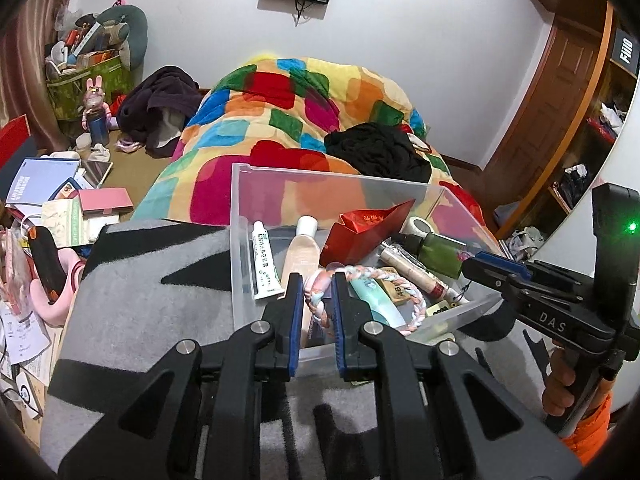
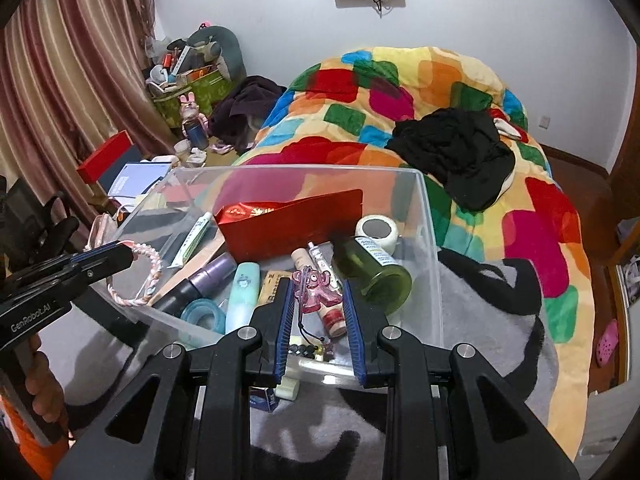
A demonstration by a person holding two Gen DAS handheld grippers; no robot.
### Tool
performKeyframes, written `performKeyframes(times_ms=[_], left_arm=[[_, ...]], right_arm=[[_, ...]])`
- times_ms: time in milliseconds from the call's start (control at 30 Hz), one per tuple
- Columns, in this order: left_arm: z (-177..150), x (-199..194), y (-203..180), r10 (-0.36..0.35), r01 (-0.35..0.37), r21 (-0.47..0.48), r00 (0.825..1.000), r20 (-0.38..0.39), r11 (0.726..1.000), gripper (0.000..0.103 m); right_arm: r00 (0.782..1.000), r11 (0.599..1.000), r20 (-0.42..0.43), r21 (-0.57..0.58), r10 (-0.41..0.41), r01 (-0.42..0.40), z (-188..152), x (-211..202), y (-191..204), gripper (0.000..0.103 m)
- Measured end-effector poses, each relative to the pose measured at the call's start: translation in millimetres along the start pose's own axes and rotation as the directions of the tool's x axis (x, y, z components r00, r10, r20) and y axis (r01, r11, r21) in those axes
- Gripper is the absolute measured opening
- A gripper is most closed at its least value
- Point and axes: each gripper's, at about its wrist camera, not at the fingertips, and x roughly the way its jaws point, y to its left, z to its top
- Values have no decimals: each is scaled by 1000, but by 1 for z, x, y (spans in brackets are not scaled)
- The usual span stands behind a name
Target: Organize objects
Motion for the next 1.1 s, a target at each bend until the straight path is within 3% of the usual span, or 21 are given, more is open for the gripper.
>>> performKeyframes(times_ms=[133, 300, 600, 833, 1000, 1100], left_arm=[[-2, -4, 2, -10, 9, -10, 1000, -2, 1000, 27], [-3, -14, -1, -17, 17, -3, 1000, 15, 1000, 30], [-11, -41, -18, -3, -2, 61, 997, 78, 998, 52], [-26, -49, -25, -9, 1, 103, 997, 72, 995, 54], [-42, -43, -25, 5, -10, 126, 999, 34, 992, 54], [-54, -35, -22, 27, -27, 141, 1000, 4, 990, 54]], right_arm=[[1000, 1000, -4, 9, 12, -12, -2, -4, -1, 25], [1000, 1000, 30, -5, 5, -5, -5, -18, 2, 32], [996, 999, 87, -43, 31, -27, -21, -49, 15, 38], [998, 994, 49, -102, 38, -33, -42, -42, 34, 45], [999, 990, -41, -140, 8, -14, -57, -13, 48, 47], [997, 991, -82, -137, -10, -1, -62, 2, 53, 59]])
